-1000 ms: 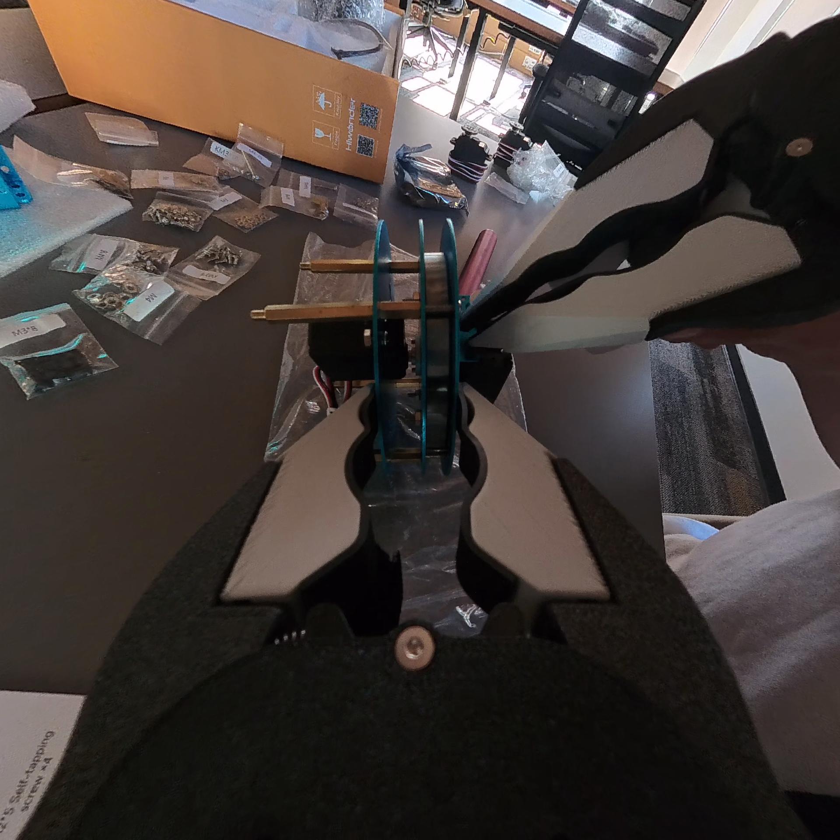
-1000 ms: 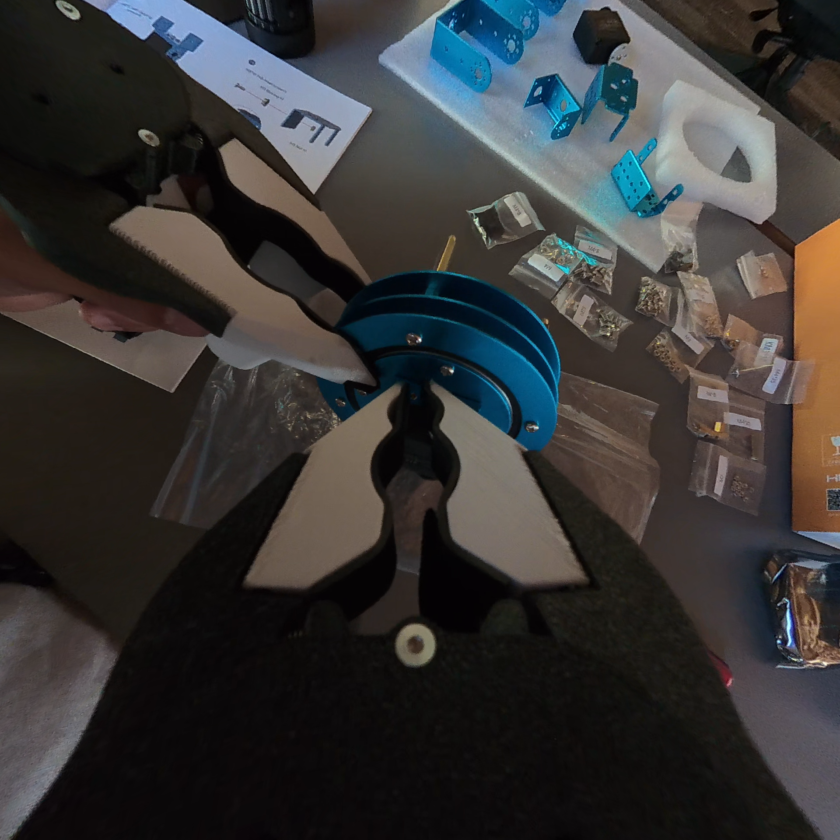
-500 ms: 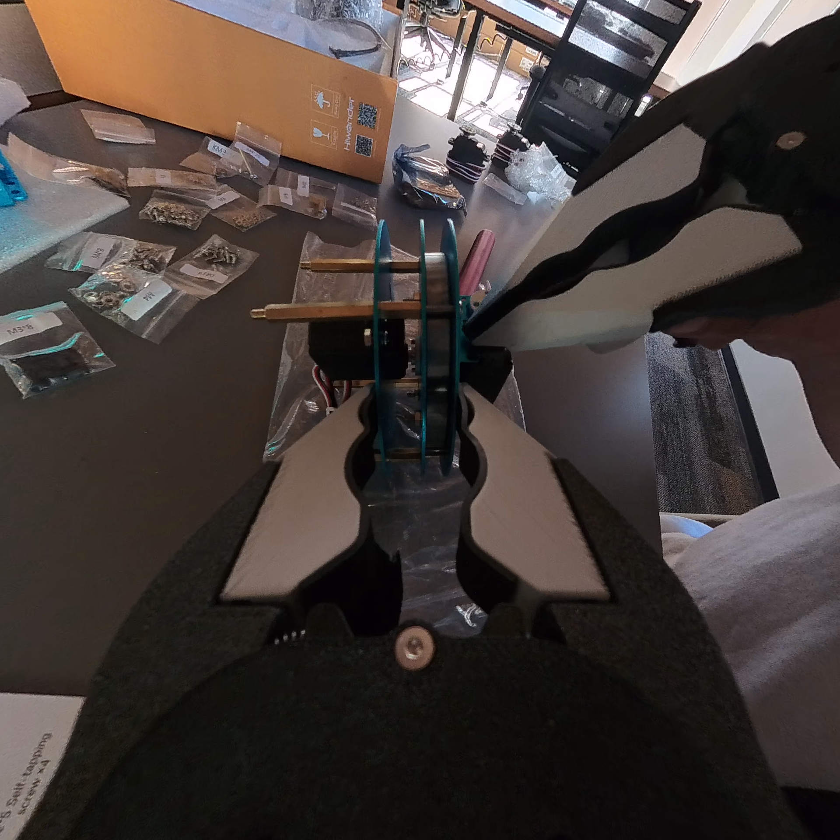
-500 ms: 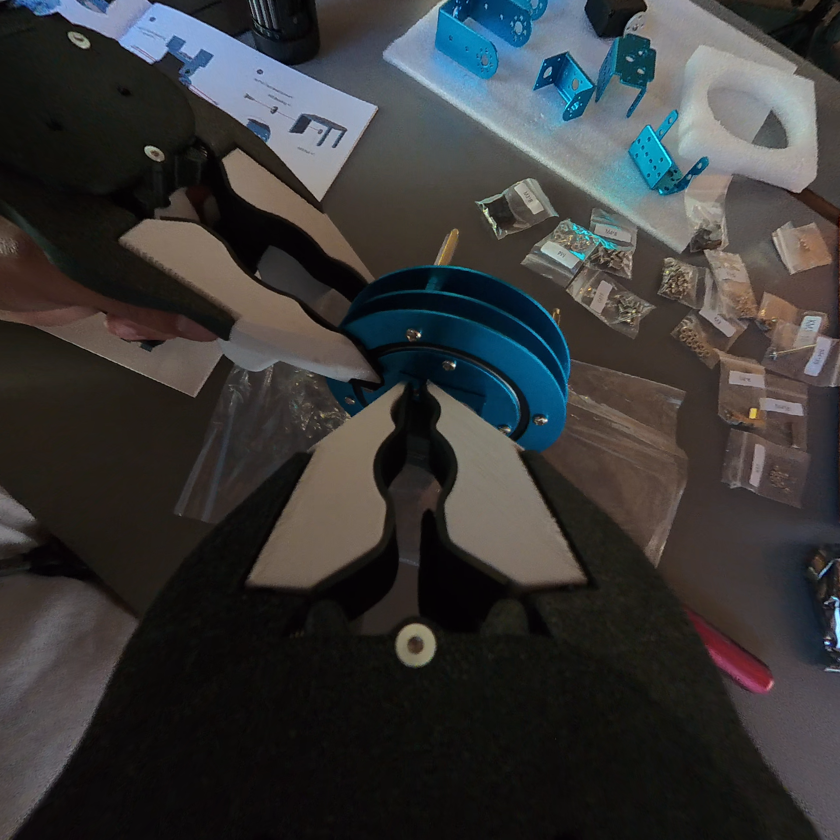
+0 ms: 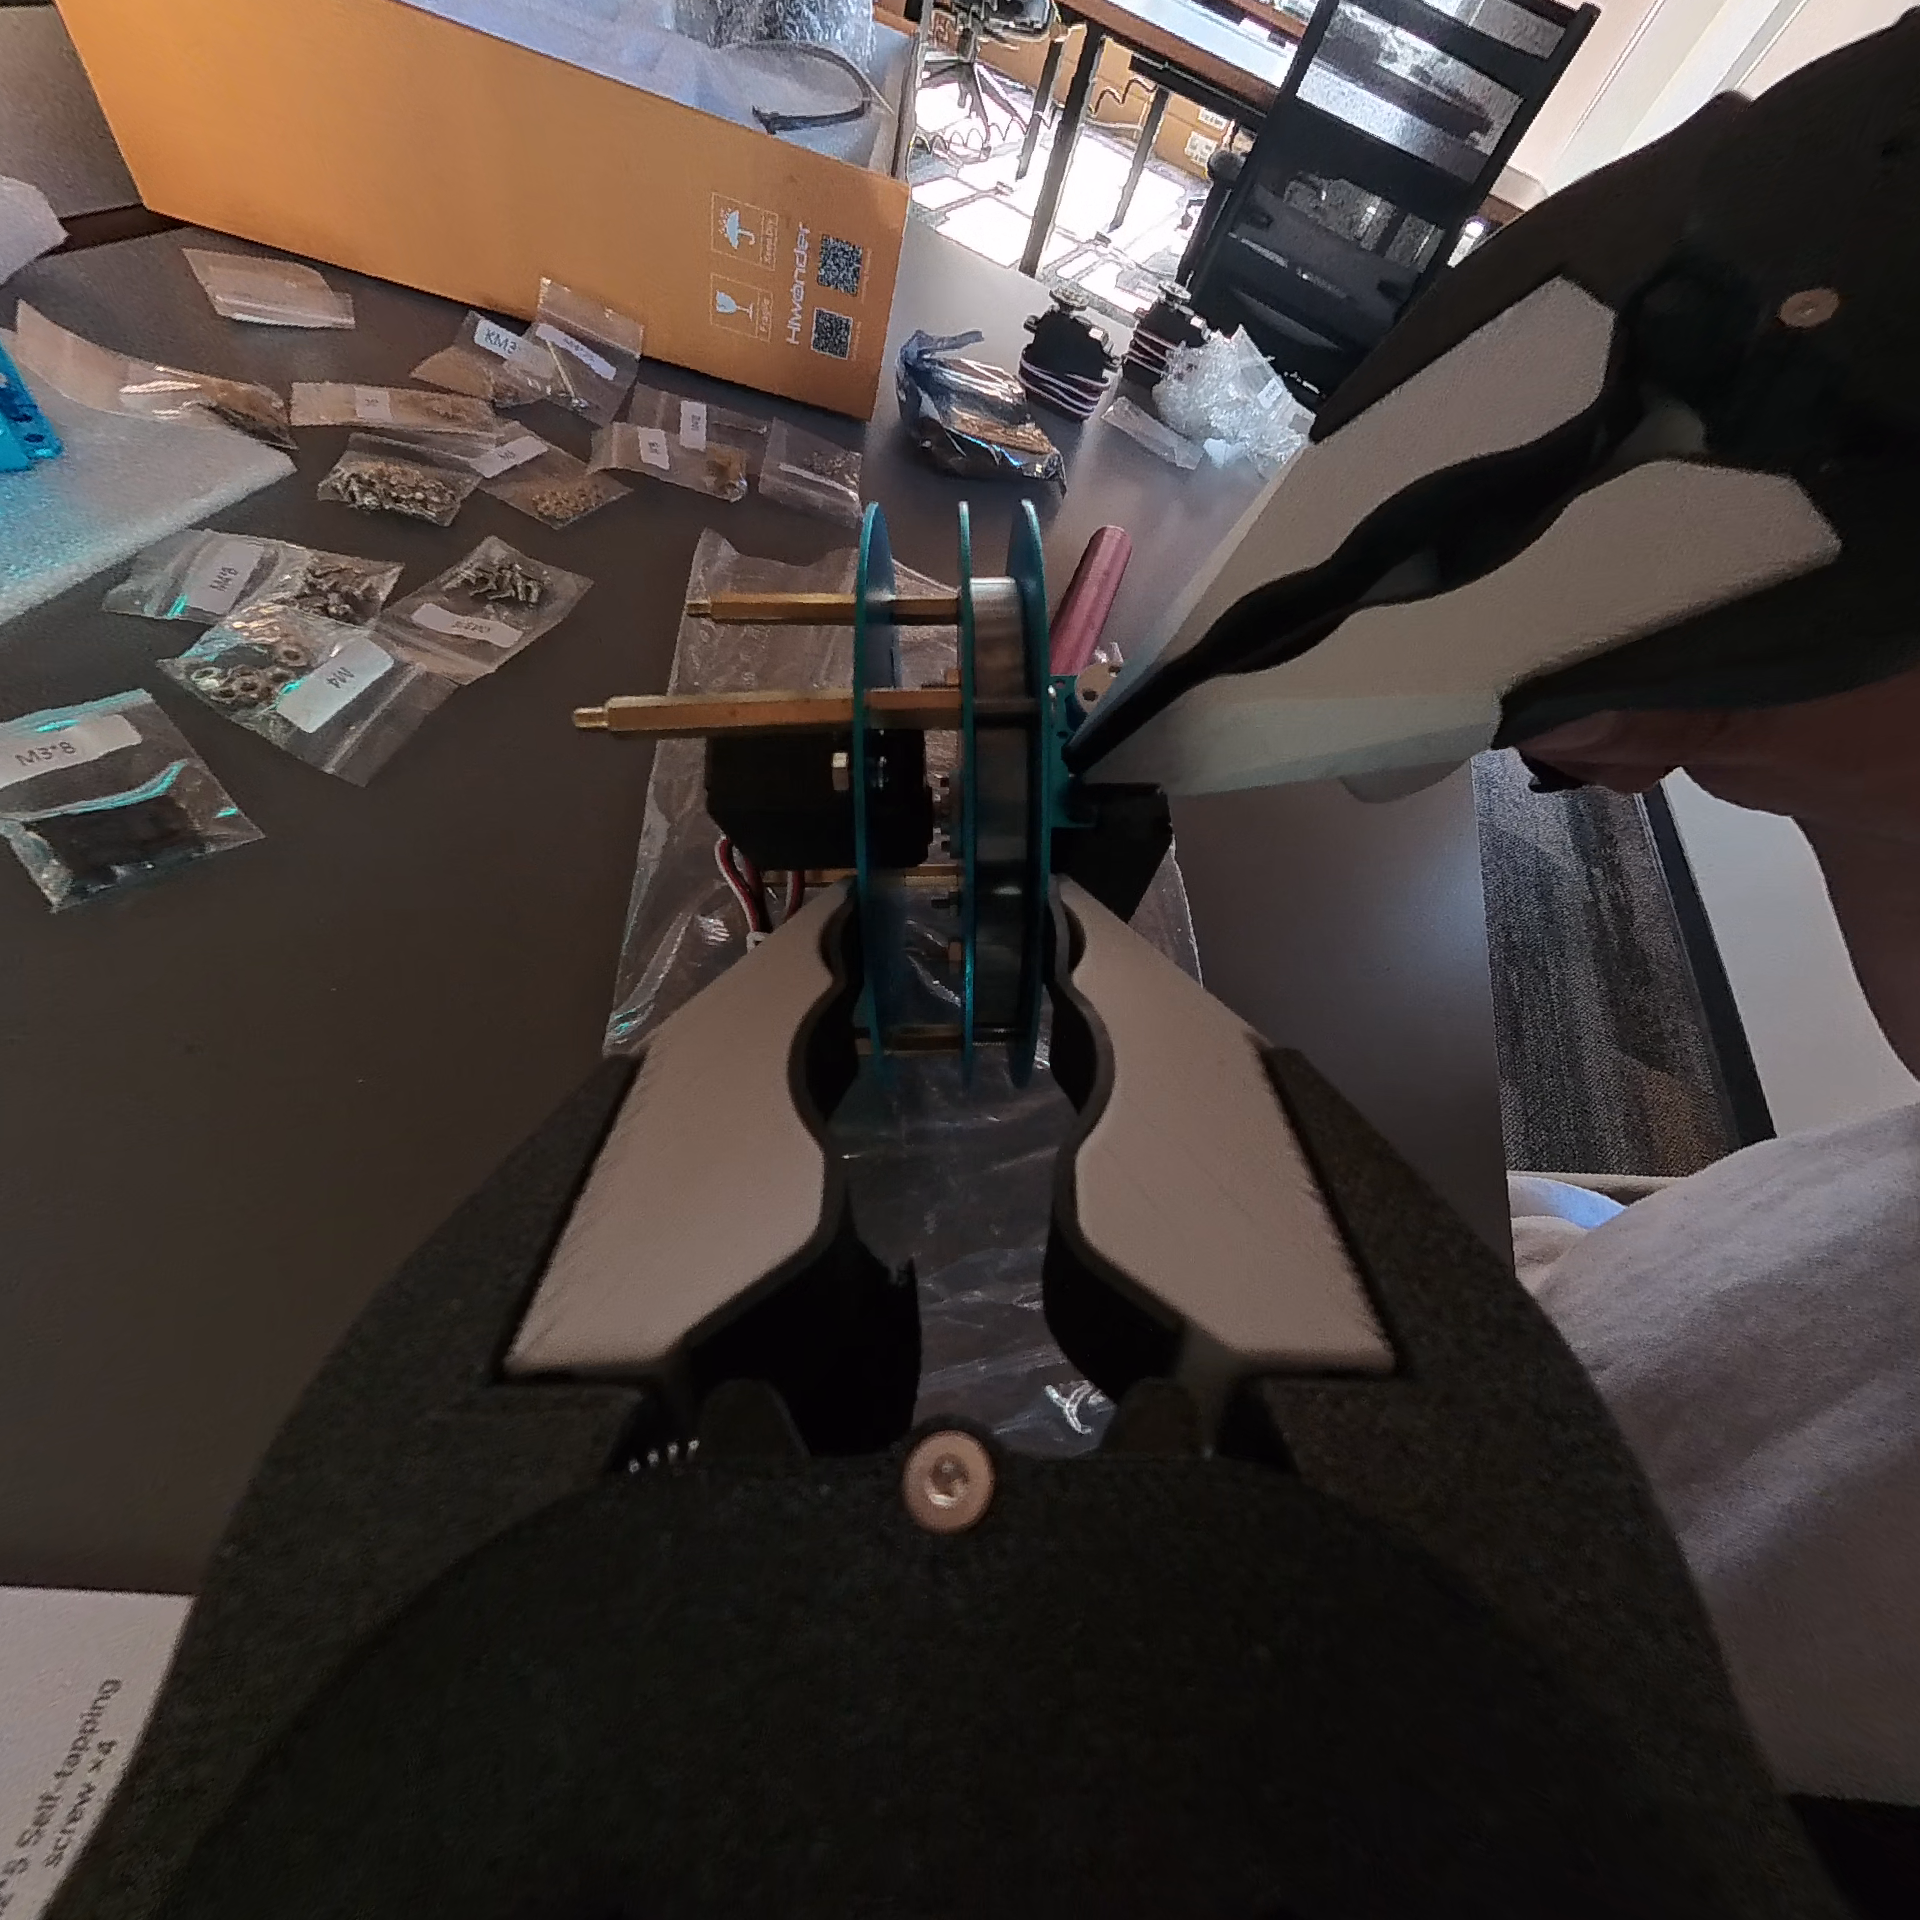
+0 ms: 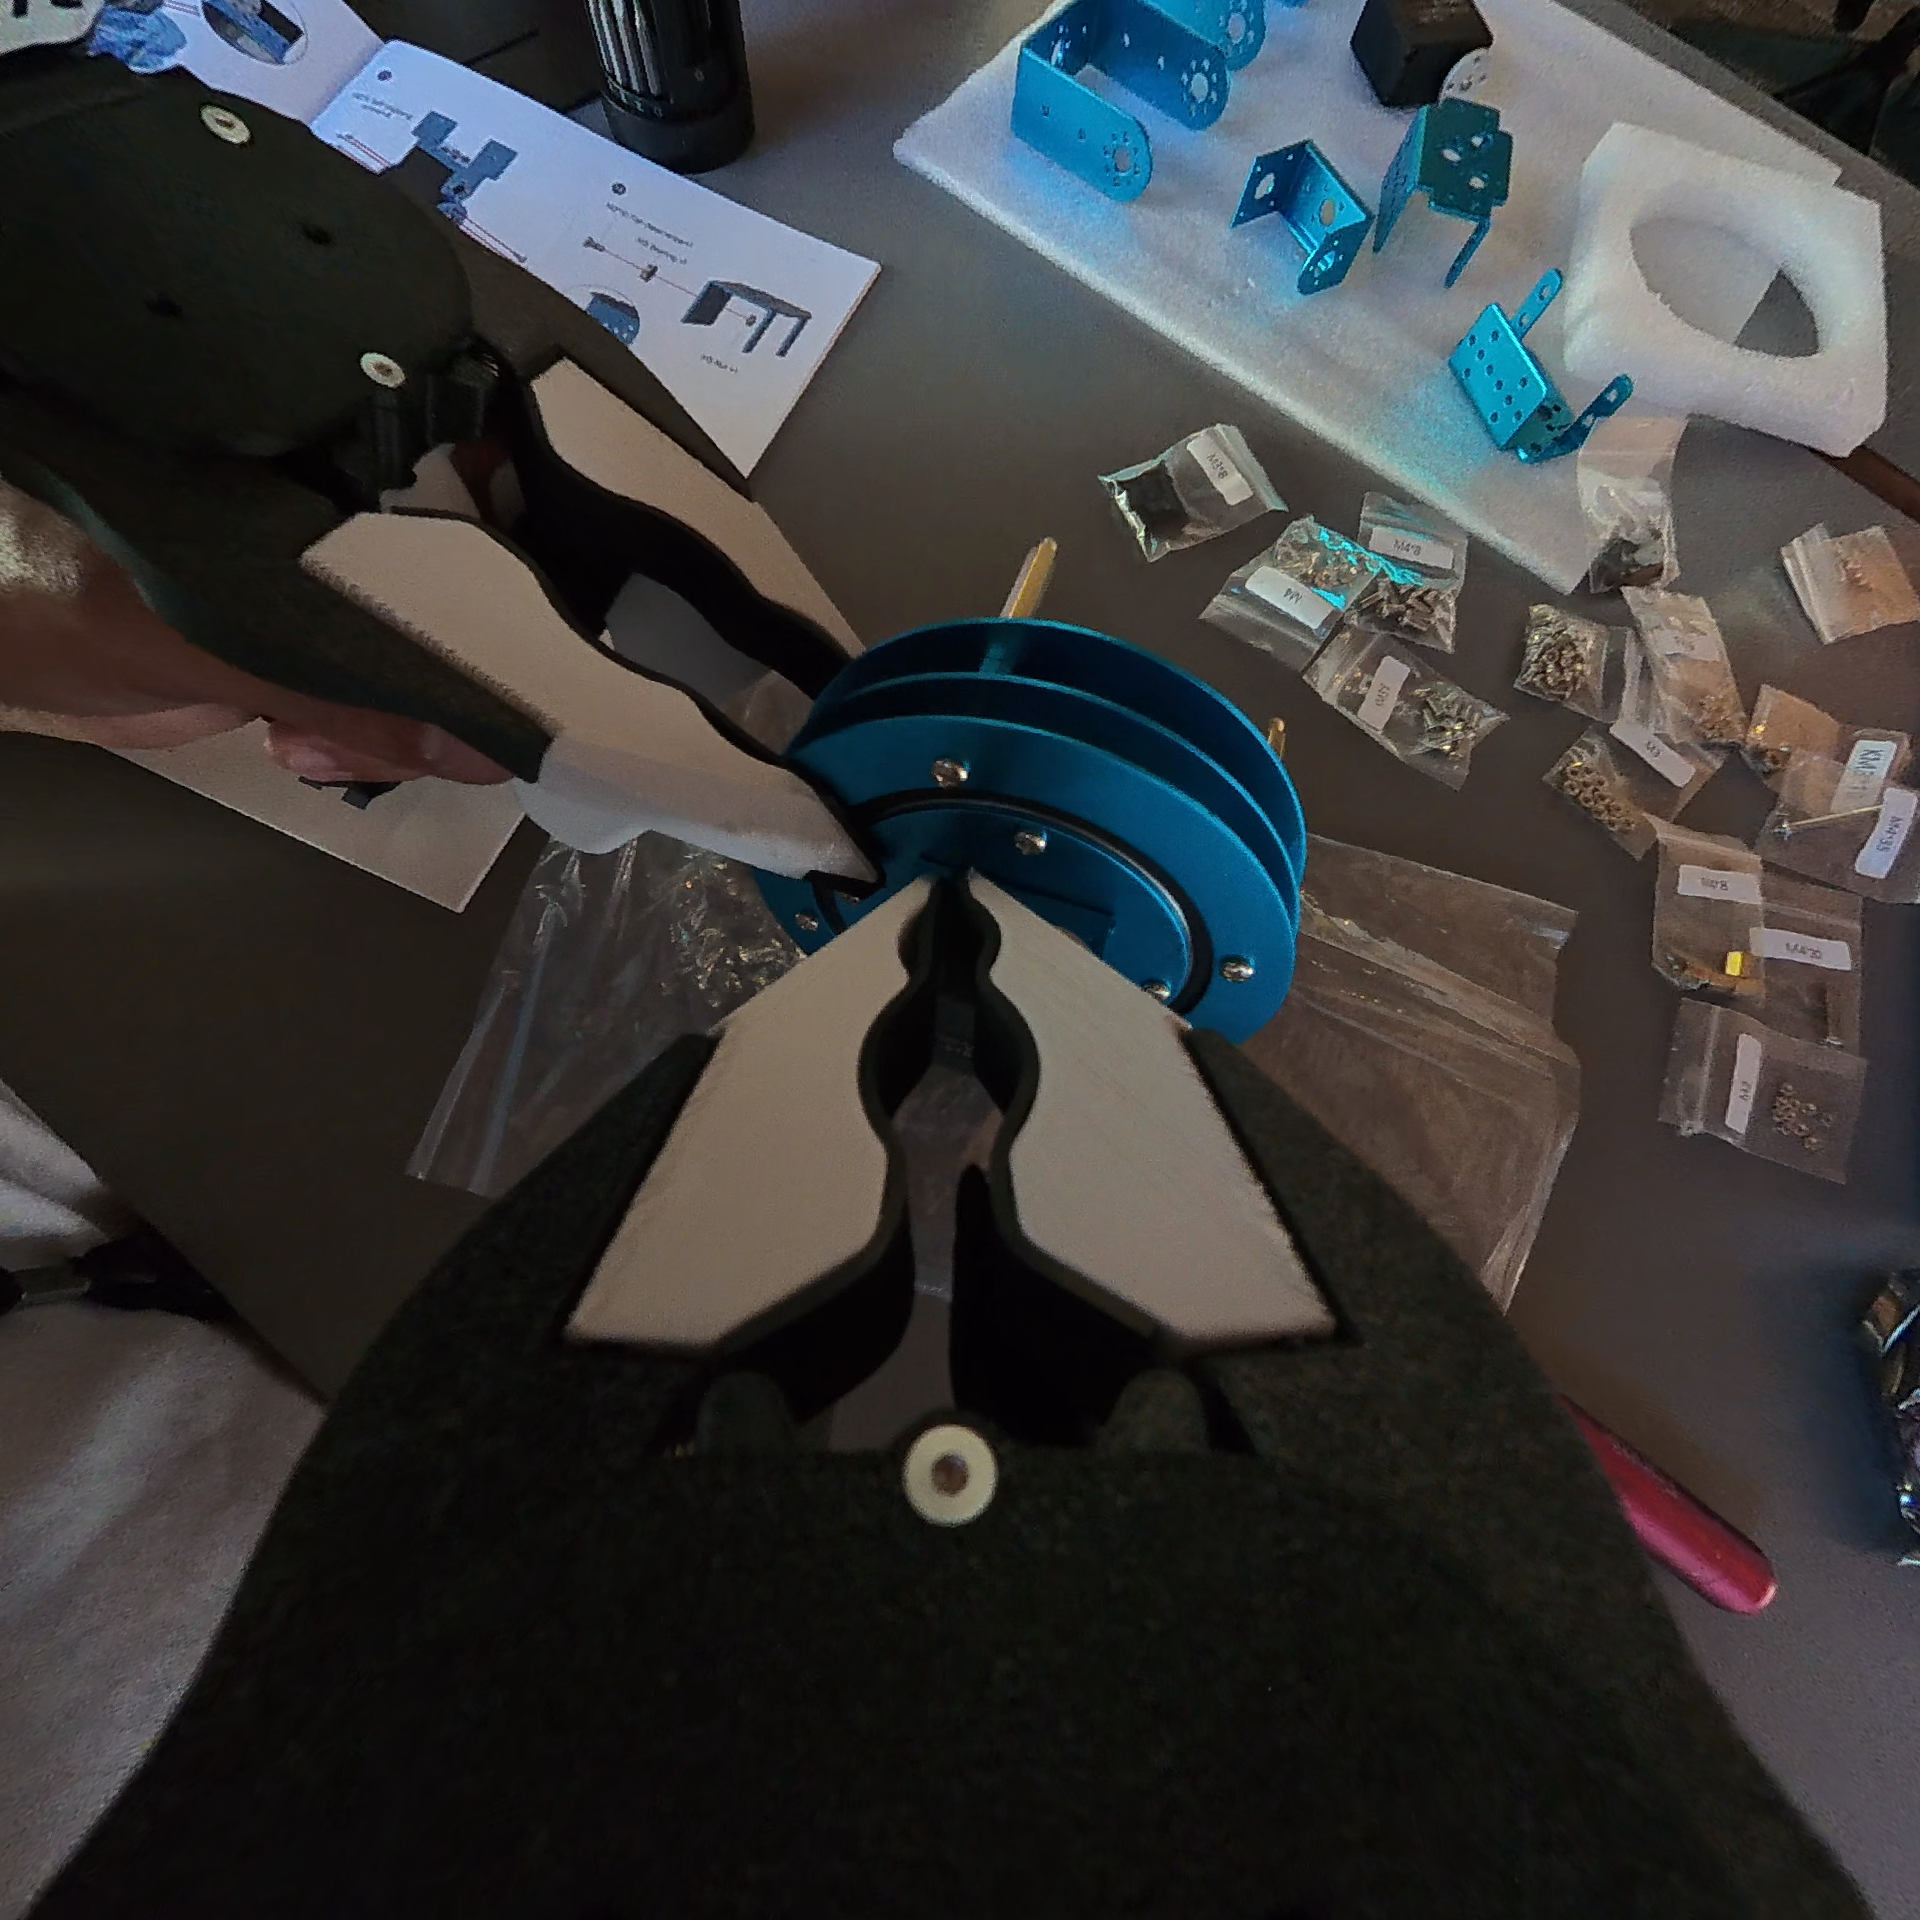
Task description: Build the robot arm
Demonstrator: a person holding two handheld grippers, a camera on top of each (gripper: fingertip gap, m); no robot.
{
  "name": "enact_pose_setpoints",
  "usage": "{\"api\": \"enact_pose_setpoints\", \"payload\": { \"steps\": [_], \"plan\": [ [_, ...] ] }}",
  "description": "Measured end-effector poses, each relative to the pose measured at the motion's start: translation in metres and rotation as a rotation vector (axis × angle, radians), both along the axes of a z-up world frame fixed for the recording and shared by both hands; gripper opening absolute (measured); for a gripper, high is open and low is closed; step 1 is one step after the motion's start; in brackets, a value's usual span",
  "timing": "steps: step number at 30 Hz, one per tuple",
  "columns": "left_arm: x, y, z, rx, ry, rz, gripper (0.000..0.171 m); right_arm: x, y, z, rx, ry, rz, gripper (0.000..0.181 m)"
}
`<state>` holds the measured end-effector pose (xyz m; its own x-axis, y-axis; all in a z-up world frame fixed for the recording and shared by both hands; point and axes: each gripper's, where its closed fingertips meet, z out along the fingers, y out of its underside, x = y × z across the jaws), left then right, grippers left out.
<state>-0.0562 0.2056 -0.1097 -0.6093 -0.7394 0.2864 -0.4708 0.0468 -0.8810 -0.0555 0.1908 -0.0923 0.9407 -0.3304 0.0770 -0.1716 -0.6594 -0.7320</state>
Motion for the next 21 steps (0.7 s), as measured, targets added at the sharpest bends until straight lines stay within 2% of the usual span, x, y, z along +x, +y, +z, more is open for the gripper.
{"api": "enact_pose_setpoints", "payload": {
  "steps": [5, 13, 21],
  "plan": [
    [0.0, 0.0, 0.0, -0.001, 0.0, 0.0, 0.031, 0.004, -0.001, 0.009, 0.023, -0.029, -0.011, 0.0],
    [0.0, 0.0, 0.0, 0.002, 0.001, -0.001, 0.032, 0.0, 0.0, -0.002, -0.017, -0.001, 0.002, 0.005],
    [-0.001, 0.0, -0.001, 0.009, -0.002, -0.007, 0.031, -0.002, 0.0, -0.004, 0.022, 0.098, 0.009, 0.004]
  ]
}}
